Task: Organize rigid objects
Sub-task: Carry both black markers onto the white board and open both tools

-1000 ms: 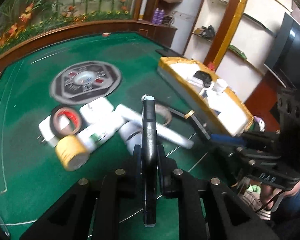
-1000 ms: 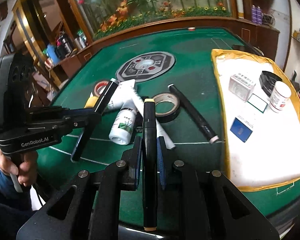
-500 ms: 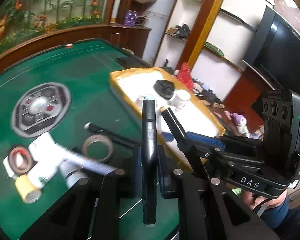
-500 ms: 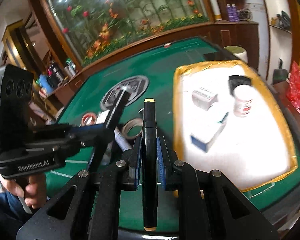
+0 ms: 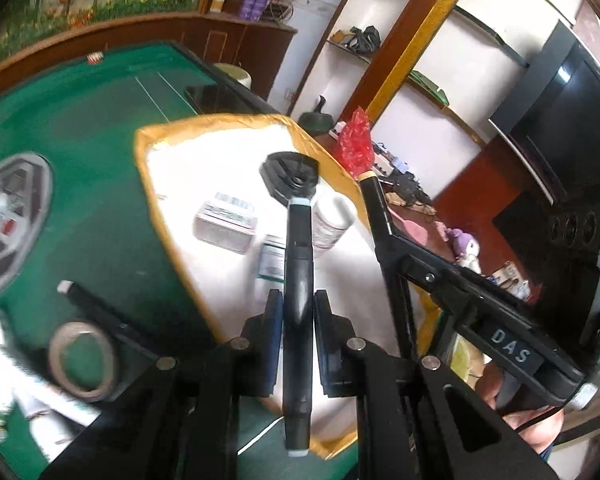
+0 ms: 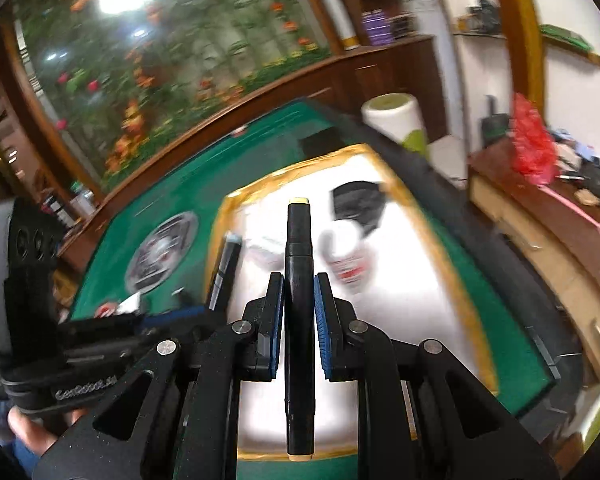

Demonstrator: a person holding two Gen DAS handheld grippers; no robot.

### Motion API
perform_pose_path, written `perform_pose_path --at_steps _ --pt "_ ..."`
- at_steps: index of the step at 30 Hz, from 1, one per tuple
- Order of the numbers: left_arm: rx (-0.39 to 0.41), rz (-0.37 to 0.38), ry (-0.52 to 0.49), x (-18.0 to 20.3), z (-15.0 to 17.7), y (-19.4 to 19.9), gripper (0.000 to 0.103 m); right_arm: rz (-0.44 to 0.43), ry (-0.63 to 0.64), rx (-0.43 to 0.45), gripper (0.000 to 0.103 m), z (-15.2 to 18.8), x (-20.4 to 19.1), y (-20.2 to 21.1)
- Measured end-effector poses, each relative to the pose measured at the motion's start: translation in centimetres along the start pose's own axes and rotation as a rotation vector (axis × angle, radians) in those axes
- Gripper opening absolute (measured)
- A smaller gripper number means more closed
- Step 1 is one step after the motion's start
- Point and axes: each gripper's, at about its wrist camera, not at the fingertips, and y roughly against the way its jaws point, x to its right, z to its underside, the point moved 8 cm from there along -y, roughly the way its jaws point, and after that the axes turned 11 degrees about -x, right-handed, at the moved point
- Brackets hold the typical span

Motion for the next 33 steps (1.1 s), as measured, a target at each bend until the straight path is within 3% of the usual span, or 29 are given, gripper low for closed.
perform_pose_path --at_steps 5,9,15,20,25,33 --pt "-0.015 0.0 -0.017 1.3 -0.2 -2.2 0.015 0.071 -0.063 -0.006 0.014 -0.1 3.1 -1.2" --pt "0.003 -0.013 -0.026 1.7 -0.6 -3.1 0.015 0.061 -0.099 -0.024 0.014 -0.3 3.9 -2.6" --pt "-0.012 0.0 -0.008 0.8 -0.2 -3.3 0.016 0.089 -0.062 -0.043 0.015 -0.5 3.6 -4.2" --pt "-0.011 -0.001 -0.022 0.7 0.5 -2.2 0.02 0.152 -0.035 -0.008 0.017 -0.2 3.4 -3.0" --pt "-0.01 0.009 -0.056 1.2 2.2 -1.0 0.024 0.109 -0.034 0.013 0.018 0.6 2.2 -1.1" --pt "0.022 -0.014 -0.091 0.3 5.2 2.0 0.024 -0.018 0.035 -0.021 0.018 3.4 -3.1 -0.2"
